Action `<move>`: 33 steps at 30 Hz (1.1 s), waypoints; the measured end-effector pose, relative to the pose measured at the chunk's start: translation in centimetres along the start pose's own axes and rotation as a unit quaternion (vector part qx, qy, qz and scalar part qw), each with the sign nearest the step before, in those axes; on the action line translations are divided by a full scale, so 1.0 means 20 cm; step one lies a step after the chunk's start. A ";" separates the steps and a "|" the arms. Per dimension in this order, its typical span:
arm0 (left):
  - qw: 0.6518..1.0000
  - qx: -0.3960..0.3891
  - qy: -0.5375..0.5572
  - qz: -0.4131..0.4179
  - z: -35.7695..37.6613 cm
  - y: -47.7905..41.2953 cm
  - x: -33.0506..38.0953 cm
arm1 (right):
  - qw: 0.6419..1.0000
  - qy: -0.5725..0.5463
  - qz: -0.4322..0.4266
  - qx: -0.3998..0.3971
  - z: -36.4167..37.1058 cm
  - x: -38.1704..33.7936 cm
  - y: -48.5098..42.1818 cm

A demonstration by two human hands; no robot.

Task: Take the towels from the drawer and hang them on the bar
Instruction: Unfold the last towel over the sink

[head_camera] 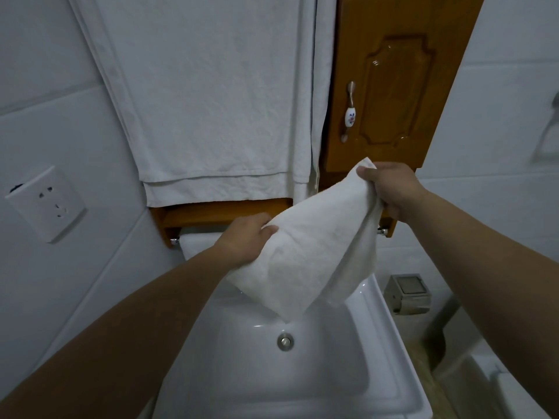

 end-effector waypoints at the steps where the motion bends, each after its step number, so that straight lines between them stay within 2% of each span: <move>1: 1.000 -0.004 -0.001 0.004 0.00 0.01 0.01 | 1.000 -0.007 -0.005 0.014 -0.01 -0.01 0.00; 6: 0.999 -0.040 0.005 0.021 0.05 0.07 0.06 | 0.998 -0.024 -0.041 0.047 -0.01 -0.05 0.03; 12: 0.998 -0.055 -0.003 0.022 0.12 0.09 0.07 | 0.996 -0.019 -0.075 0.041 -0.01 -0.11 0.04; 16: 0.998 -0.036 0.043 -0.001 0.13 0.10 0.01 | 0.995 -0.031 -0.077 0.047 -0.04 -0.12 0.03; 21: 0.993 0.031 0.106 -0.036 0.07 0.12 -0.04 | 0.994 -0.024 -0.073 0.072 -0.07 -0.10 0.00; 25: 0.983 0.041 0.166 -0.063 0.04 0.12 -0.06 | 0.992 0.008 -0.064 0.106 -0.07 -0.08 -0.03; 29: 0.941 0.038 0.300 -0.154 0.06 0.10 -0.09 | 0.982 0.095 -0.105 0.125 0.00 -0.04 -0.04; 33: 0.847 0.040 0.476 -0.234 0.10 0.05 -0.04 | 0.961 0.157 -0.173 0.146 0.11 -0.02 0.03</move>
Point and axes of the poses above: each hand's wrist, its own y-axis away from the middle knuckle, its own z-axis out of the palm, x = y × z, the point moved 5 cm from there along -y, towards the middle knuckle, and after that the axes turned 7 degrees about z, right-handed, at the moved point
